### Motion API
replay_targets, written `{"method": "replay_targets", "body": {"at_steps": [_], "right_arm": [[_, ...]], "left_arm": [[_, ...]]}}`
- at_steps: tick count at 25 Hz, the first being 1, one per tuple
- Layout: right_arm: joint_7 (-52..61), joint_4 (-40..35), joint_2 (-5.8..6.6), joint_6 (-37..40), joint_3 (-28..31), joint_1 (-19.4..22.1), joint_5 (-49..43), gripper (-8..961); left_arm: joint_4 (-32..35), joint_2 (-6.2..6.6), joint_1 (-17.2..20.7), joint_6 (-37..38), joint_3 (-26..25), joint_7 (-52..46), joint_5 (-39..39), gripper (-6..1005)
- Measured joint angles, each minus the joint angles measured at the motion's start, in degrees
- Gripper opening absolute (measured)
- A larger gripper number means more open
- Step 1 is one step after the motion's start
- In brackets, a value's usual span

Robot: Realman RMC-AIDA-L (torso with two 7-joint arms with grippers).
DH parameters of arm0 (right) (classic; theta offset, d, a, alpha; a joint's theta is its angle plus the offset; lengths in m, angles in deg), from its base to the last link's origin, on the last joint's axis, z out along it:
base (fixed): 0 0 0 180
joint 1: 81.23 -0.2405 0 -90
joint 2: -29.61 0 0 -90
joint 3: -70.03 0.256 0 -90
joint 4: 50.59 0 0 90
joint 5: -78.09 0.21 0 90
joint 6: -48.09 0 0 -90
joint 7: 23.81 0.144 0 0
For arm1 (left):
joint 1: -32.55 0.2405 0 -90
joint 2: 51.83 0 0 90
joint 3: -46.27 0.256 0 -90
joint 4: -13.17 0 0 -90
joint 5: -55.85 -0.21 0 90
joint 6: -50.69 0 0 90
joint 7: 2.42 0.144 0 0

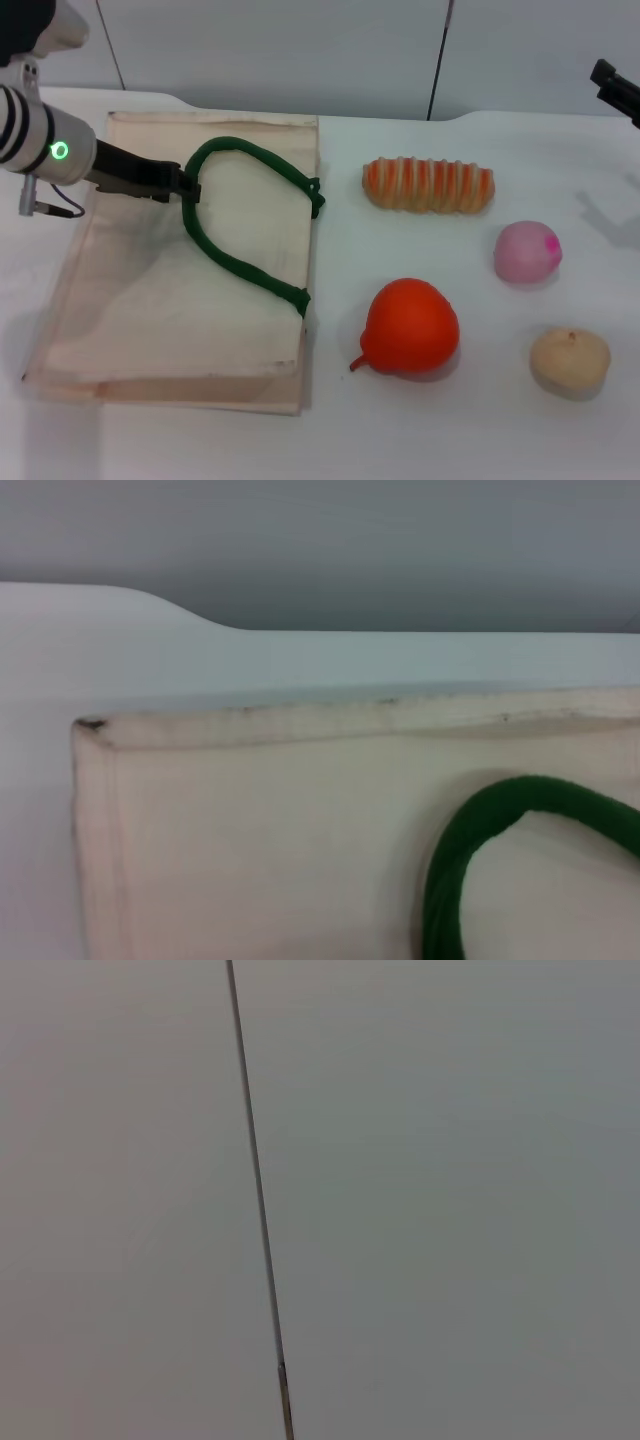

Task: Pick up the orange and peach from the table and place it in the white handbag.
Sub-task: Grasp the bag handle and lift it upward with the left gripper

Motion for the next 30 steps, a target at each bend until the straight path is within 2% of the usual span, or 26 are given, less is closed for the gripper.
{"method": "replay_targets", "body": {"at_steps": [12, 19, 30], "right_arm": [[0.0, 0.6, 0.00, 0.0, 0.1, -0.4, 0.0, 879], [0.0, 0.7, 0.00, 0.0, 0.1, -0.7, 0.0, 879], [0.0, 0.7, 0.00, 0.0, 0.1, -0.8, 0.0, 879]], "left_arm": [[-7.8, 0.59, -3.4, 5.2, 0.0, 1.6, 0.0, 465], [-13.9, 1.76, -5.7, 7.7, 0.2, 2.2, -0.2, 453], [-15.1, 1.93, -6.0, 8.2, 0.3, 2.2, -0.7, 428]]}}
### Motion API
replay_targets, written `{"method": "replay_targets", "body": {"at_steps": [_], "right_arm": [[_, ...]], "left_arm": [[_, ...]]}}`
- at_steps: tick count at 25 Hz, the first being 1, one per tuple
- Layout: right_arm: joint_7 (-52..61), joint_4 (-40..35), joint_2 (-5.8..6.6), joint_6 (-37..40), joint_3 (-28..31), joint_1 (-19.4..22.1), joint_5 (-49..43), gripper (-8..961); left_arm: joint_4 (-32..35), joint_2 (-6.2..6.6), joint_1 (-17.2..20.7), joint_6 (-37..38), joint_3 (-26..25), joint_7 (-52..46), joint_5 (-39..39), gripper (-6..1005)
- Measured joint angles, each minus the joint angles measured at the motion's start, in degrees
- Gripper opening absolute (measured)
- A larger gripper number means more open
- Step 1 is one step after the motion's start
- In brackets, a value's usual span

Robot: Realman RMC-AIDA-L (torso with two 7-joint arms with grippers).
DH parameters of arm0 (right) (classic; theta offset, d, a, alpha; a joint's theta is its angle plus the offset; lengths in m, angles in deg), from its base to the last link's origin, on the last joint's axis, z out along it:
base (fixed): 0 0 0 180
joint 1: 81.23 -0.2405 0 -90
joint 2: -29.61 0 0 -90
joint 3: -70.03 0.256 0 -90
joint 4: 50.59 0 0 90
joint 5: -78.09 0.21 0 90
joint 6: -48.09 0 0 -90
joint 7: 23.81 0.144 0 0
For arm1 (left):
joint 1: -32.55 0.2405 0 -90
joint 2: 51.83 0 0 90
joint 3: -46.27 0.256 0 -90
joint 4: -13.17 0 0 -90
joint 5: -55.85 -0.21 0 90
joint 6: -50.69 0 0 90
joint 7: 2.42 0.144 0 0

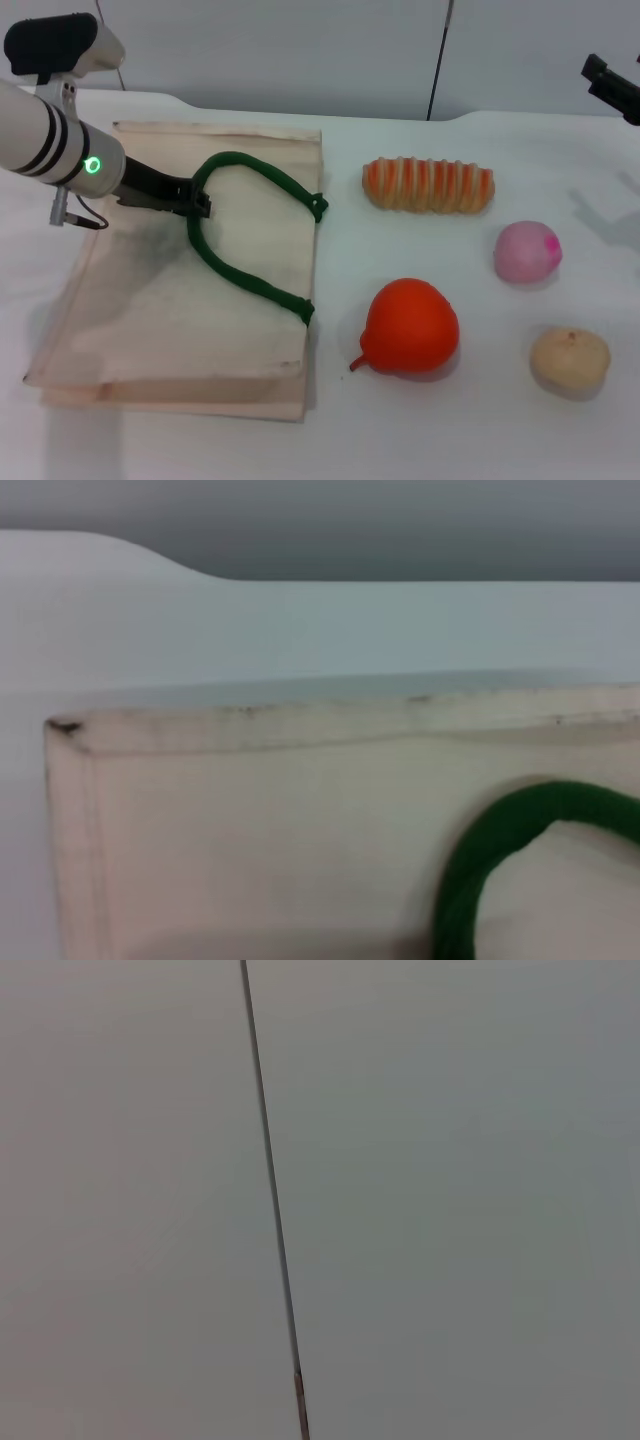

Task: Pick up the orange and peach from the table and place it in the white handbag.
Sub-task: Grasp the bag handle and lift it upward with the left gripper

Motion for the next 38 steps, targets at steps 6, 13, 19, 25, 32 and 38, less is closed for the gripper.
{"method": "replay_targets", "body": {"at_steps": [6, 13, 19, 25, 32, 38], "right_arm": [[0.0, 0.2, 0.00, -0.2, 0.0, 0.0, 0.0, 879], [0.0, 0.6, 0.00, -0.3, 0.0, 0.0, 0.0, 879], [0.0, 0.6, 0.00, -0.3, 0.0, 0.2, 0.0, 879], [0.0, 0.6, 0.00, -0.3, 0.0, 1.0, 0.0, 879], [0.0, 0.4, 0.00, -0.1, 0.0, 1.2, 0.0, 879], [0.0, 0.4, 0.00, -0.2, -0.1, 1.4, -0.2, 879]], "left_arm": [[-0.5, 0.03, 0.4, 1.2, 0.0, 0.0, -0.1, 300], [-2.7, 0.25, 0.6, 4.3, -0.1, 0.0, 0.0, 142], [-2.7, 0.01, 1.0, 4.6, -0.2, 0.5, -1.2, 124], [0.1, -0.63, 4.2, 3.6, -0.7, 3.4, 4.3, 120], [16.4, -2.44, 13.7, -6.2, -0.6, 7.4, 17.9, 119], [26.5, -3.51, 18.7, -14.1, -0.8, 10.3, 26.2, 119]]}}
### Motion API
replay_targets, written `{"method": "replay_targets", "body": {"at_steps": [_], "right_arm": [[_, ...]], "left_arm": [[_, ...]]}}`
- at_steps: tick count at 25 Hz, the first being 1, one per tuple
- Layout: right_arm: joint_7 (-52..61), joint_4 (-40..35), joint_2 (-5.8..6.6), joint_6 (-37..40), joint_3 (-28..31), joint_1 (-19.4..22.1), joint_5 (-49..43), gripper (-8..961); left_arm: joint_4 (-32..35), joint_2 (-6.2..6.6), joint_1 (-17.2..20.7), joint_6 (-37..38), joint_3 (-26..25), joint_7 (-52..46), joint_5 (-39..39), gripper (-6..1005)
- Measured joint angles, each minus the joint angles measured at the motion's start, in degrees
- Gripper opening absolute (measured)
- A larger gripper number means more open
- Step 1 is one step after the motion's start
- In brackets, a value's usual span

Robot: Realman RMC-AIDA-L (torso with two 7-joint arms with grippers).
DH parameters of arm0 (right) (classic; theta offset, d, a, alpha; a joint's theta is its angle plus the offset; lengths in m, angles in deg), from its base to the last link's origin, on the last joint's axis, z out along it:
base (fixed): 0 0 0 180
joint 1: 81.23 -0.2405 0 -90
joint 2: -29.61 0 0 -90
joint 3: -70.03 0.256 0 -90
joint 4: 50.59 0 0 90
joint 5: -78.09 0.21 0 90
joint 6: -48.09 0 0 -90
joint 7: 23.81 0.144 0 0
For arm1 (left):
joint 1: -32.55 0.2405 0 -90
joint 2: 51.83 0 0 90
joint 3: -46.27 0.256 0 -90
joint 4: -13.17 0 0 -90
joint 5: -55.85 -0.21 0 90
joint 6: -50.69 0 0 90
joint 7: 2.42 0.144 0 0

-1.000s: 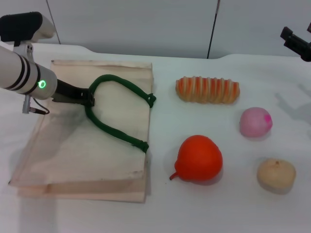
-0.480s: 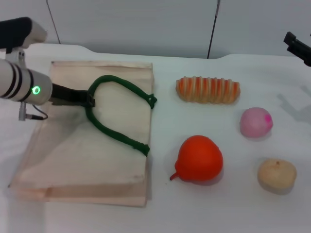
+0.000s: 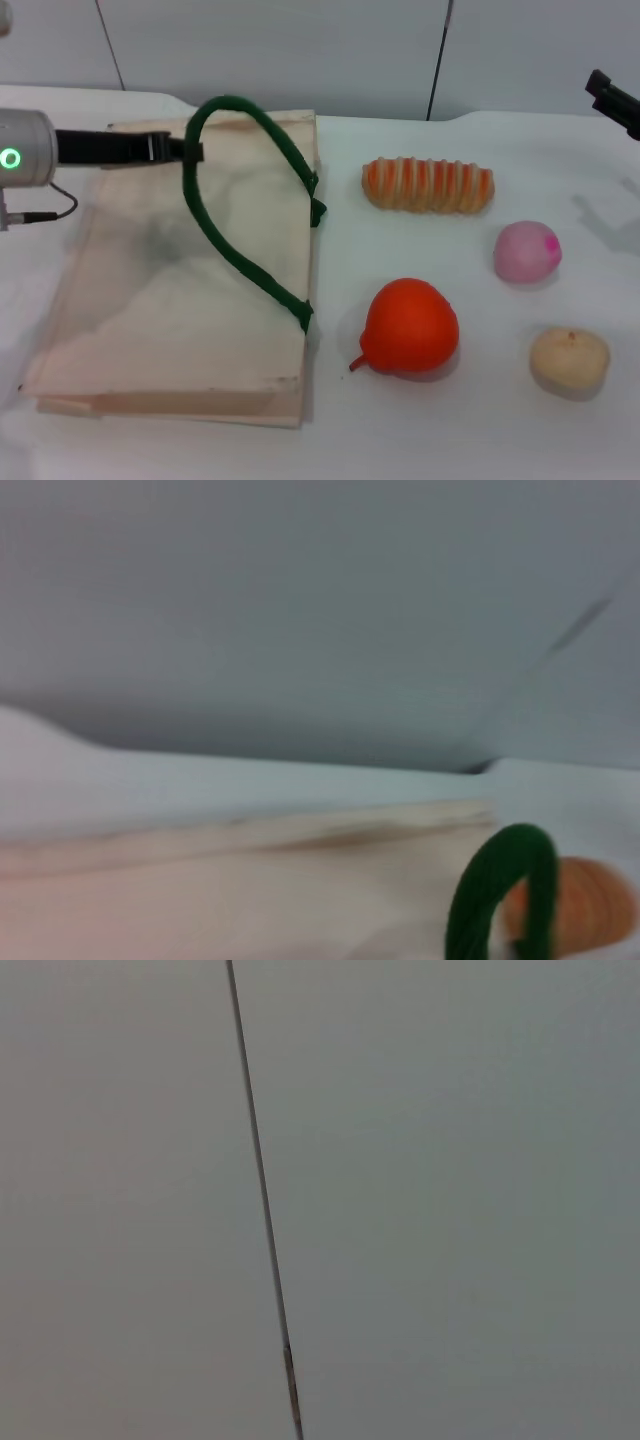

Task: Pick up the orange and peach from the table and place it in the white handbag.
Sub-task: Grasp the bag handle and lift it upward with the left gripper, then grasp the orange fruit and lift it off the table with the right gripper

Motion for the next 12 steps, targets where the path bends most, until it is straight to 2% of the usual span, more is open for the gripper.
{"method": "replay_targets", "body": {"at_steps": [5, 12], "right_arm": [[0.0, -0.3, 0.14, -1.3, -0.5, 0.1, -0.7, 879], [0.0, -2.4, 0.36, -9.8, -0.8, 1.0, -3.8, 879]], "left_arm": [[3.0, -0.16, 2.2, -8.6, -3.9, 7.0, 10.5, 120], [4.5, -0.62, 2.9, -20.3, -11.6, 13.1, 18.9, 119]]}}
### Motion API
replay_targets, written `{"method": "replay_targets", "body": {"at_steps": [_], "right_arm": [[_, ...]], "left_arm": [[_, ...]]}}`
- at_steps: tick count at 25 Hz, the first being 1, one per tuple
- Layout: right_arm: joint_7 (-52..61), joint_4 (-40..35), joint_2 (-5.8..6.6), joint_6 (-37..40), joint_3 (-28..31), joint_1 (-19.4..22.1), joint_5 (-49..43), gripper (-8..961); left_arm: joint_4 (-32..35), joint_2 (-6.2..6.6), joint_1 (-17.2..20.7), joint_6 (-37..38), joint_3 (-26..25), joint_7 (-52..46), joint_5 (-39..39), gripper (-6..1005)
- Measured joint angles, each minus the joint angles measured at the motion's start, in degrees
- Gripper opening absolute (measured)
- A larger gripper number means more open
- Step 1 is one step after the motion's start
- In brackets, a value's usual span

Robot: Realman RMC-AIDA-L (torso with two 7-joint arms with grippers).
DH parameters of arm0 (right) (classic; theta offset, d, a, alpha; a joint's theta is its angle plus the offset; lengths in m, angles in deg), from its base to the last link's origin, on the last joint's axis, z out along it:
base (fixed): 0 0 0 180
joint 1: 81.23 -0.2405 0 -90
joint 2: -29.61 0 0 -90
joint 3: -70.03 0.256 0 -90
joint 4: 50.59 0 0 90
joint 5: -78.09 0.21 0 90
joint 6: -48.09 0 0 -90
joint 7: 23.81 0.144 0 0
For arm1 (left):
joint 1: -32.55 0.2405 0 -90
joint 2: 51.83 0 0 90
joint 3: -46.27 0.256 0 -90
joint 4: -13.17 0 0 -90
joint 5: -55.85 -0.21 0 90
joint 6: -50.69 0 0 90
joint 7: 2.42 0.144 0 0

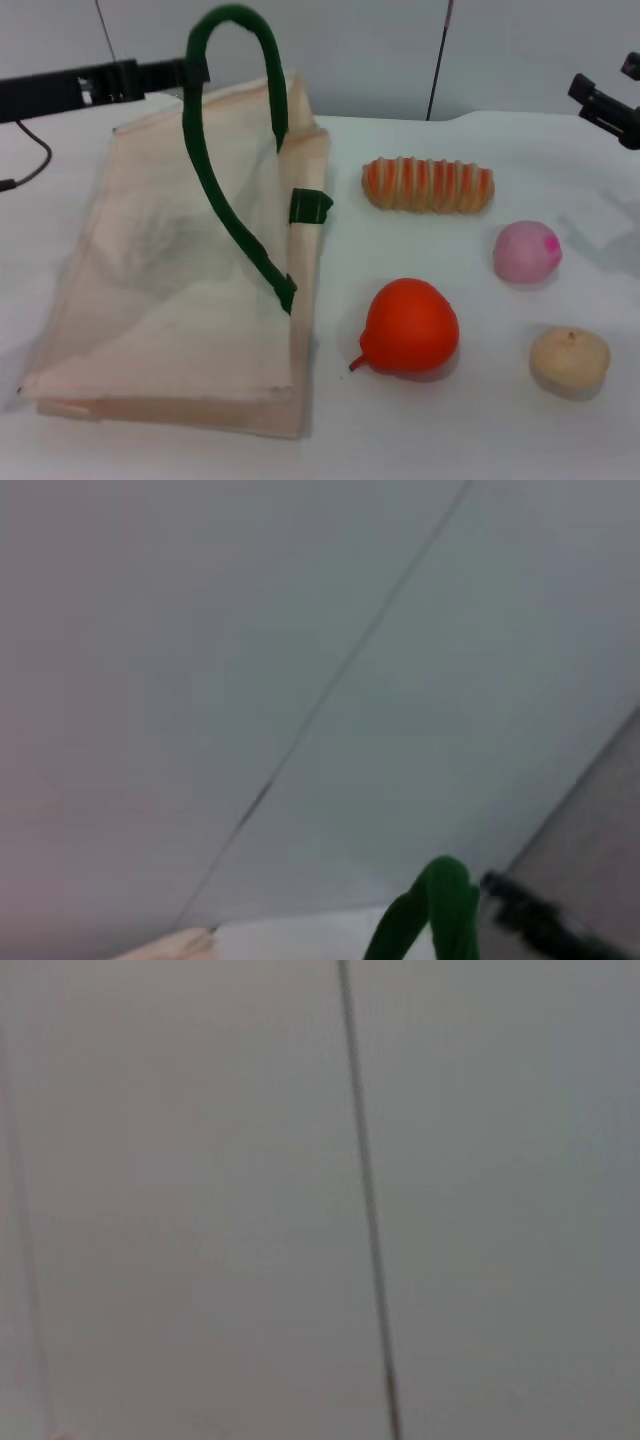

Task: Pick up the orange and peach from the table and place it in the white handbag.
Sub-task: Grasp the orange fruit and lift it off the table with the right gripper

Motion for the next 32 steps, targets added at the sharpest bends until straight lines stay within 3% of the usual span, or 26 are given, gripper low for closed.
{"method": "replay_targets", "body": {"at_steps": [6, 12, 17, 24, 32], "right_arm": [[0.4, -1.5, -0.01, -4.0, -0.3, 0.0, -4.2, 879], [1.0, -3.3, -0.10, -6.9, -0.4, -0.3, -8.5, 880], [3.8, -5.7, -0.11, -7.6, -0.5, -0.3, -10.6, 880], [5.3, -9.5, -0.16, -15.4, -2.5, -2.1, -19.0, 880], [10.0, -10.5, -0.43, -19.9, -8.6, -6.4, -29.6, 880]], "left_arm": [[-0.6, -0.02, 0.1, -6.0, -3.6, 3.6, 4.6, 119], [-0.6, -0.03, 0.8, -9.2, -3.9, 6.0, 9.5, 120], [-0.3, -0.04, 1.7, -8.6, -4.4, 7.3, 11.0, 120], [0.0, -0.19, 2.7, -5.3, -4.9, 8.2, 10.5, 120], [0.2, -0.20, 3.9, -3.8, -5.0, 8.0, 10.0, 119]]}}
